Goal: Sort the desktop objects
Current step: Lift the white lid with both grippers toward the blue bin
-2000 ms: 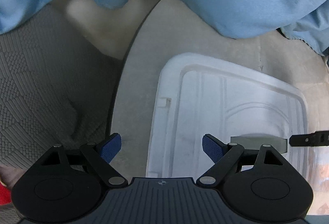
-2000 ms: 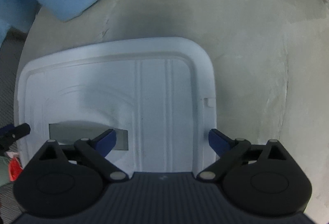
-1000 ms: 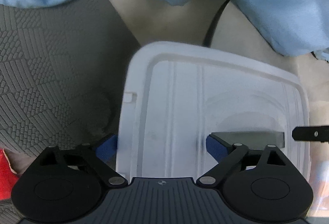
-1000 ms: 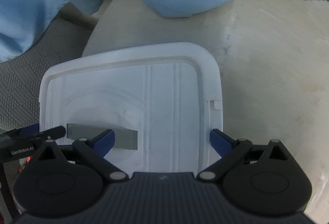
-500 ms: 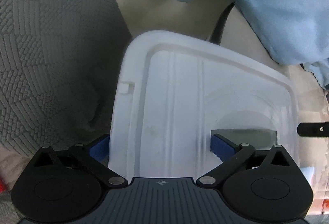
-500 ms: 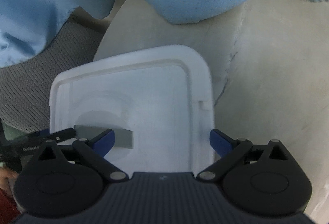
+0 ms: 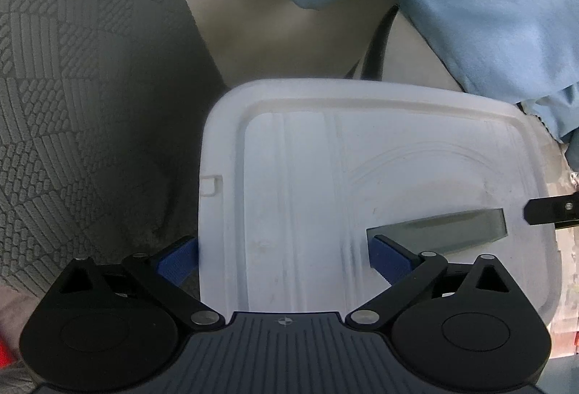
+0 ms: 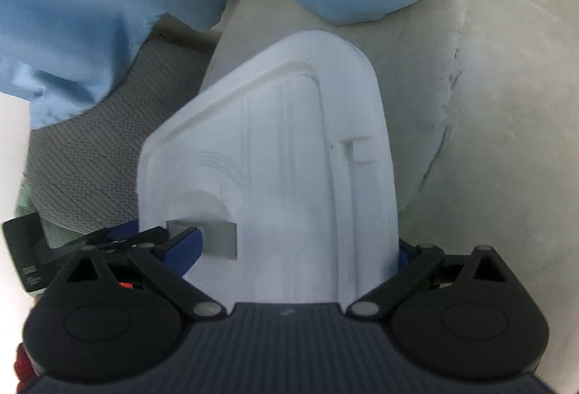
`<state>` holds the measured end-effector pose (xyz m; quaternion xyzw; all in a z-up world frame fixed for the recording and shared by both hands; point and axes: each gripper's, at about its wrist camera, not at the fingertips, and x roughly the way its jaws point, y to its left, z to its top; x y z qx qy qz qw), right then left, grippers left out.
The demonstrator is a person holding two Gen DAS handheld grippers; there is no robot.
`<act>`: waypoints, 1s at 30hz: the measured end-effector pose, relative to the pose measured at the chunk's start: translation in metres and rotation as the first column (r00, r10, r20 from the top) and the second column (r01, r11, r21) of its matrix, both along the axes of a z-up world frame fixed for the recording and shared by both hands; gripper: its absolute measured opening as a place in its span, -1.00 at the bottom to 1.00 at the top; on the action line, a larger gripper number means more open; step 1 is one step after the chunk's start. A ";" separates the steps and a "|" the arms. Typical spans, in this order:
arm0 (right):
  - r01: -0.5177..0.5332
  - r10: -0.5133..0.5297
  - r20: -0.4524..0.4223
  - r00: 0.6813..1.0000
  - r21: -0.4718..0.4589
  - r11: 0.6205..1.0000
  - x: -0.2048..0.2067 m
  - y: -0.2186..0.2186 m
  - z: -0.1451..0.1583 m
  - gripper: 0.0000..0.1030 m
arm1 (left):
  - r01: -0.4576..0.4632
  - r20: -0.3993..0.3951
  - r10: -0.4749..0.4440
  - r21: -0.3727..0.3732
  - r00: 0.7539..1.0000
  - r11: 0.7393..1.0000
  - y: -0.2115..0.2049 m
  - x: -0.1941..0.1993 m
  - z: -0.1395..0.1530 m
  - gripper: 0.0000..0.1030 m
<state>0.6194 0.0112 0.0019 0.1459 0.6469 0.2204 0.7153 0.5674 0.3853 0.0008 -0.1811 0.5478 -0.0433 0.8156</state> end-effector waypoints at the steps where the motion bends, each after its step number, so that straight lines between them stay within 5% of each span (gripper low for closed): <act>1: -0.009 0.009 0.009 1.000 -0.009 1.000 -0.001 0.002 0.000 0.91 | -0.006 0.000 0.006 -0.002 1.000 1.000 -0.004 0.003 -0.004 0.96; 4: -0.026 0.030 0.053 0.998 -0.063 0.998 0.000 0.009 0.000 0.60 | -0.032 0.000 0.032 -0.010 0.999 0.999 -0.008 0.005 -0.009 0.96; 11: -0.046 0.056 0.105 0.993 -0.089 0.995 -0.002 0.006 0.006 0.57 | -0.138 -0.012 0.137 -0.044 0.990 0.990 -0.015 -0.008 -0.005 0.95; 30: 0.028 -0.030 0.331 0.943 0.011 1.000 -0.033 -0.032 0.124 0.56 | -0.092 0.214 0.072 0.082 0.974 0.992 -0.064 -0.021 0.138 0.87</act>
